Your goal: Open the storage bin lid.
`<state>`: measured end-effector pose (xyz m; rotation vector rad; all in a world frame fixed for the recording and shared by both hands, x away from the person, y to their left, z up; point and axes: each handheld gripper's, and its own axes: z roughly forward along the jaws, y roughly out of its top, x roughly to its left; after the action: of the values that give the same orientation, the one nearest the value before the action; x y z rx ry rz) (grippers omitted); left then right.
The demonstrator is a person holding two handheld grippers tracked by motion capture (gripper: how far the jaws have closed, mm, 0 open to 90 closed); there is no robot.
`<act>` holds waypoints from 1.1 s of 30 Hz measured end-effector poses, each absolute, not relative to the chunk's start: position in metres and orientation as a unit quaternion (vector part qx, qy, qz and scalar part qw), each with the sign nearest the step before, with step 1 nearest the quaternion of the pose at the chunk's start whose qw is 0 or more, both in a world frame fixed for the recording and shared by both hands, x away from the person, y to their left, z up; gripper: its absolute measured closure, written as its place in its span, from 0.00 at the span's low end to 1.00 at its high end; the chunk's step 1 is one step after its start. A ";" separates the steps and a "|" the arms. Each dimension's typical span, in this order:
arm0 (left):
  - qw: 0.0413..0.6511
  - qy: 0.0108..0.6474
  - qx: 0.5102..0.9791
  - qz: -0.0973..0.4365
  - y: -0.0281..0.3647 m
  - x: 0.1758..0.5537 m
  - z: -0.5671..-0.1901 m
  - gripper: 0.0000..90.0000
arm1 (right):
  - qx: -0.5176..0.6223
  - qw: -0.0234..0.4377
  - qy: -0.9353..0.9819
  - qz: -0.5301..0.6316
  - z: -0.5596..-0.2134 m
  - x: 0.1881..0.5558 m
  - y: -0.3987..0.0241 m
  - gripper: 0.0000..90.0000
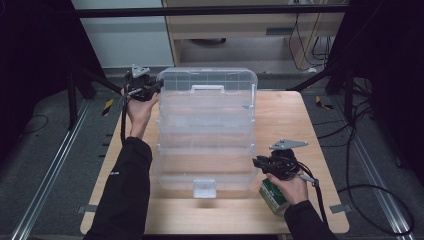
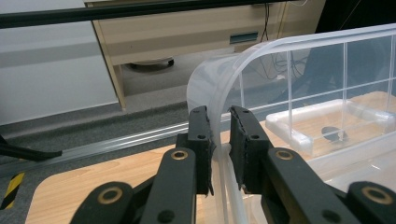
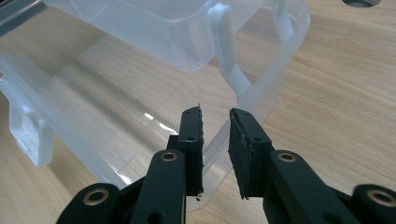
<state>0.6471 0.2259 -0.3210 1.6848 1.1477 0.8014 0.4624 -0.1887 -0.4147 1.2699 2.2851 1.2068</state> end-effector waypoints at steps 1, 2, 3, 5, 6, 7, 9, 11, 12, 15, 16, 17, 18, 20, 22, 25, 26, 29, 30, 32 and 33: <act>0.457 0.467 0.683 0.325 0.226 0.649 -0.322 0.87 | 0.437 0.133 0.788 0.414 -0.415 0.462 -0.188 0.84; 0.456 0.468 0.684 0.325 0.226 0.650 -0.322 0.87 | 0.436 0.135 0.788 0.413 -0.414 0.462 -0.188 0.84; 0.455 0.470 0.683 0.325 0.225 0.651 -0.323 0.87 | 0.436 0.135 0.788 0.413 -0.414 0.462 -0.188 0.84; 0.453 0.470 0.683 0.327 0.224 0.653 -0.323 0.87 | 0.436 0.135 0.788 0.413 -0.414 0.462 -0.188 0.84; 0.452 0.471 0.683 0.327 0.224 0.655 -0.324 0.87 | 0.437 0.134 0.788 0.413 -0.414 0.462 -0.188 0.84; 0.452 0.473 0.683 0.325 0.224 0.657 -0.325 0.87 | 0.437 0.134 0.788 0.413 -0.414 0.462 -0.188 0.84; 0.452 0.476 0.683 0.321 0.224 0.660 -0.327 0.87 | 0.437 0.133 0.788 0.413 -0.414 0.462 -0.188 0.83; 0.447 0.479 0.684 0.322 0.223 0.664 -0.328 0.87 | 0.438 0.134 0.787 0.413 -0.414 0.462 -0.188 0.84; 0.447 0.479 0.684 0.322 0.223 0.664 -0.328 0.87 | 0.437 0.134 0.788 0.413 -0.414 0.462 -0.188 0.84; 0.438 0.483 0.686 0.323 0.220 0.670 -0.330 0.86 | 0.436 0.135 0.788 0.412 -0.414 0.462 -0.188 0.83; 0.439 0.484 0.685 0.321 0.220 0.671 -0.331 0.86 | 0.436 0.135 0.788 0.412 -0.414 0.462 -0.188 0.83; 0.439 0.485 0.685 0.321 0.220 0.672 -0.332 0.86 | 0.436 0.134 0.788 0.413 -0.414 0.462 -0.187 0.83; 0.439 0.486 0.684 0.321 0.220 0.673 -0.333 0.86 | 0.436 0.135 0.788 0.413 -0.414 0.462 -0.187 0.83; 0.434 0.486 0.686 0.322 0.219 0.675 -0.334 0.86 | 0.436 0.134 0.788 0.413 -0.414 0.462 -0.187 0.83; 0.432 0.486 0.687 0.323 0.219 0.676 -0.335 0.86 | 0.436 0.135 0.788 0.413 -0.414 0.462 -0.187 0.84; 0.431 0.487 0.688 0.322 0.219 0.679 -0.337 0.86 | 0.436 0.136 0.788 0.412 -0.414 0.462 -0.187 0.83; 0.429 0.486 0.689 0.323 0.219 0.680 -0.337 0.86 | 0.436 0.136 0.788 0.412 -0.414 0.462 -0.187 0.83; 0.428 0.486 0.691 0.322 0.219 0.682 -0.338 0.86 | 0.436 0.136 0.789 0.412 -0.414 0.462 -0.187 0.83; 0.428 0.485 0.691 0.321 0.219 0.683 -0.339 0.86 | 0.435 0.136 0.789 0.412 -0.414 0.462 -0.187 0.83; 0.429 0.487 0.692 0.318 0.219 0.685 -0.340 0.85 | 0.434 0.136 0.790 0.412 -0.414 0.463 -0.188 0.83; 0.428 0.487 0.692 0.318 0.219 0.686 -0.341 0.85 | 0.434 0.135 0.790 0.412 -0.414 0.463 -0.188 0.83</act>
<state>0.6859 0.2194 -0.3409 1.7269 1.2155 0.7943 0.4630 -0.1878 -0.4142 1.2569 2.2882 1.1932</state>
